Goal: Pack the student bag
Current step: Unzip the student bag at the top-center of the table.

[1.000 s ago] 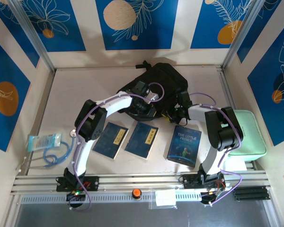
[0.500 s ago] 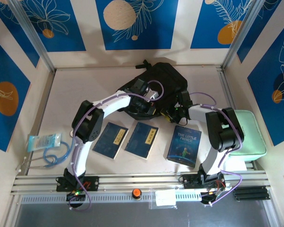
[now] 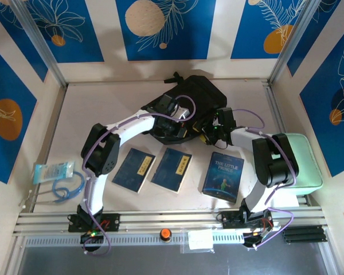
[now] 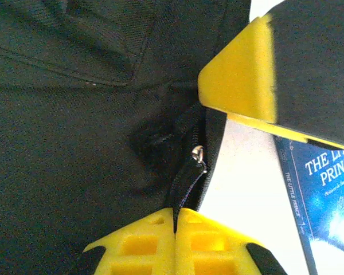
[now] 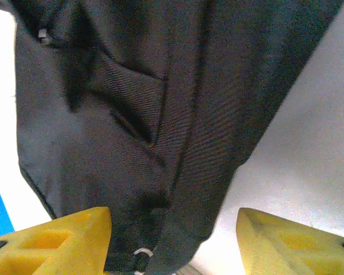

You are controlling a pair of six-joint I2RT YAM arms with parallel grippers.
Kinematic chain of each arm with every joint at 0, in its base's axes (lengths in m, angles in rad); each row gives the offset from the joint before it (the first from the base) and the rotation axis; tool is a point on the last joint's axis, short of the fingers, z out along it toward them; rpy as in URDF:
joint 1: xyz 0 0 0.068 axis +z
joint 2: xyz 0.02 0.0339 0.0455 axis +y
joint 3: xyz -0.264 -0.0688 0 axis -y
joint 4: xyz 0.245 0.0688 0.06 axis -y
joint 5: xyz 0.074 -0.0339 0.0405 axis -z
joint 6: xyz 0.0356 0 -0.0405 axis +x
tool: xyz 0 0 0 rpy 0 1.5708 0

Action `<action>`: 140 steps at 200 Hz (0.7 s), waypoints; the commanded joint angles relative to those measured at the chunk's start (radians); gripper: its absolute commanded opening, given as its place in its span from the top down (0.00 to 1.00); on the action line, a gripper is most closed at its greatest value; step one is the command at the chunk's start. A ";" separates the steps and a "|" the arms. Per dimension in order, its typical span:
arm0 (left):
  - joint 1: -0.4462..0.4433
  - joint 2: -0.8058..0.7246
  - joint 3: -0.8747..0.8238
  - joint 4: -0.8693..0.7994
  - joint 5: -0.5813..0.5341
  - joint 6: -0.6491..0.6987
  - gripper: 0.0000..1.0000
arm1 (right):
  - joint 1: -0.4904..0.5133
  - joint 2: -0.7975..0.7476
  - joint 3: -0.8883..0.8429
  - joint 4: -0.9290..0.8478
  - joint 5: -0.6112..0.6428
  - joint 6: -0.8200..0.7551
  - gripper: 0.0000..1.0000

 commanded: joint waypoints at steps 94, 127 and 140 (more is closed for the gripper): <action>0.002 -0.106 0.020 -0.287 -0.304 0.117 1.00 | 0.003 0.078 0.132 -0.176 0.156 -0.025 0.86; 0.004 -0.159 -0.016 -0.358 -0.373 0.192 1.00 | 0.005 0.080 0.154 -0.188 0.161 -0.042 0.87; 0.004 -0.175 -0.031 -0.371 -0.404 0.199 1.00 | 0.004 0.081 0.160 -0.191 0.163 -0.049 0.87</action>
